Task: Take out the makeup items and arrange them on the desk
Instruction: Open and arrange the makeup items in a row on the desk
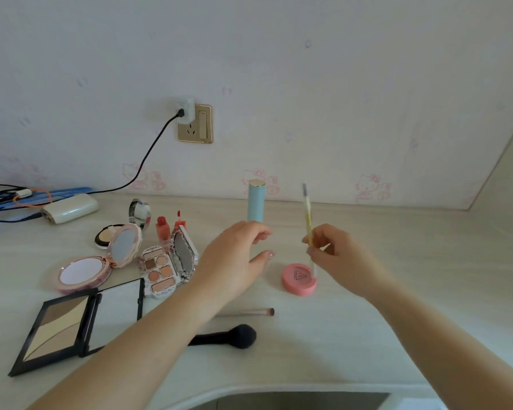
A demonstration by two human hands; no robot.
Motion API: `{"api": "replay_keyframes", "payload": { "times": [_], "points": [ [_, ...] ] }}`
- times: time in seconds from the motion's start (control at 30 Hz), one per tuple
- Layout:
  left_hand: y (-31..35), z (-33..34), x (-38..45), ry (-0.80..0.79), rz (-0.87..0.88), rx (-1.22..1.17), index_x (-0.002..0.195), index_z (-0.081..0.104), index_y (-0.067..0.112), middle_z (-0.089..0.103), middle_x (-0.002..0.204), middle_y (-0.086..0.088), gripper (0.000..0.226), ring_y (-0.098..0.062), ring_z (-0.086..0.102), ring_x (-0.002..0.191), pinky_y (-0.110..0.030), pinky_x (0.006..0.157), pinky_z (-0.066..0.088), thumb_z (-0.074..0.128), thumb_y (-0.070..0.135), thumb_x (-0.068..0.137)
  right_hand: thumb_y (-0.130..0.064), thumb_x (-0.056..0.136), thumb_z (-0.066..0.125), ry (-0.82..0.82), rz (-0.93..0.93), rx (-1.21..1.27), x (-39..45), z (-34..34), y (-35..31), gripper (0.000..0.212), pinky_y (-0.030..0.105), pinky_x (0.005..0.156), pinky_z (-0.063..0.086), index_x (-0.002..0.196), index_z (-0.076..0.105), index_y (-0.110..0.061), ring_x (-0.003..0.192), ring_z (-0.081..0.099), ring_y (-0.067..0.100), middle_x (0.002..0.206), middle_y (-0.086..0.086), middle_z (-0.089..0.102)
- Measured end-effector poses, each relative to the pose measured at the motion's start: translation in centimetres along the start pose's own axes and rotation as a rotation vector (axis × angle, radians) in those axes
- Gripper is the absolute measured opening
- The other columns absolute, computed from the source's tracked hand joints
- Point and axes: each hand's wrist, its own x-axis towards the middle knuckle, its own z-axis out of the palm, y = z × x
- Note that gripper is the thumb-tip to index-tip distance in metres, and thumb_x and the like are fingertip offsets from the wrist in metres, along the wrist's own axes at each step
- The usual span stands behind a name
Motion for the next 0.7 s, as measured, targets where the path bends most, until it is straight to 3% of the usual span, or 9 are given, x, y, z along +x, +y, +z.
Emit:
{"api": "replay_keyframes", "payload": {
  "times": [0.07,0.13,0.2,0.3,0.47,0.7],
  "points": [
    [0.8,-0.5,-0.9,0.003,-0.006,-0.039,0.113,0.061,0.025,0.062,0.107,0.015,0.030,-0.001,0.056,0.100,-0.024,0.091,0.045,0.067,0.028,0.084,-0.012,0.089,0.060,0.011,0.043,0.259,-1.0,0.7,-1.1,0.008,0.010,0.054,0.039,0.091,0.063,-0.019,0.051,0.049,-0.004,0.087,-0.010,0.065],
    [1.5,-1.1,-1.9,-0.008,-0.018,-0.049,0.109,0.062,0.029,0.064,0.103,0.019,0.025,0.003,0.056,0.098,-0.016,0.086,0.043,0.065,0.032,0.085,-0.011,0.089,0.060,0.022,0.094,0.513,-1.8,1.5,-1.9,0.010,0.018,0.055,0.038,0.091,0.065,-0.019,0.055,0.047,0.004,0.087,0.006,0.067],
    [1.8,-1.6,-2.7,-0.011,-0.020,-0.049,0.105,0.063,0.032,0.065,0.101,0.020,0.020,0.006,0.057,0.095,-0.010,0.082,0.041,0.063,0.035,0.086,-0.008,0.090,0.059,0.032,0.129,0.694,-2.6,2.3,-2.5,0.013,0.022,0.050,0.031,0.090,0.065,-0.019,0.054,0.039,0.011,0.077,0.014,0.055],
    [1.9,-2.5,-3.6,0.002,0.003,-0.024,0.104,0.065,0.034,0.065,0.100,0.020,0.019,0.006,0.057,0.091,-0.008,0.079,0.040,0.065,0.036,0.085,-0.005,0.091,0.057,-0.034,0.156,0.901,-3.5,3.5,-3.2,0.011,0.021,0.049,0.027,0.095,0.065,-0.012,0.052,0.035,0.009,0.069,0.006,0.045],
    [1.8,-3.7,-4.8,0.067,0.042,0.028,0.097,0.069,0.029,0.065,0.089,0.015,0.015,0.000,0.056,0.084,-0.017,0.074,0.044,0.069,0.032,0.082,-0.008,0.089,0.059,-0.120,0.208,1.110,-4.9,5.3,-4.3,0.013,0.016,0.045,0.029,0.091,0.070,-0.013,0.055,0.038,0.006,0.078,0.003,0.049],
    [1.4,-4.8,-6.4,0.096,0.045,-0.011,0.092,0.073,0.025,0.068,0.082,0.010,0.012,-0.006,0.061,0.079,-0.032,0.072,0.051,0.070,0.031,0.081,-0.021,0.076,0.065,-0.105,0.156,1.178,-6.2,6.4,-5.4,0.015,0.017,0.047,0.026,0.083,0.077,-0.019,0.057,0.033,0.006,0.082,0.002,0.043]
  ]
}}
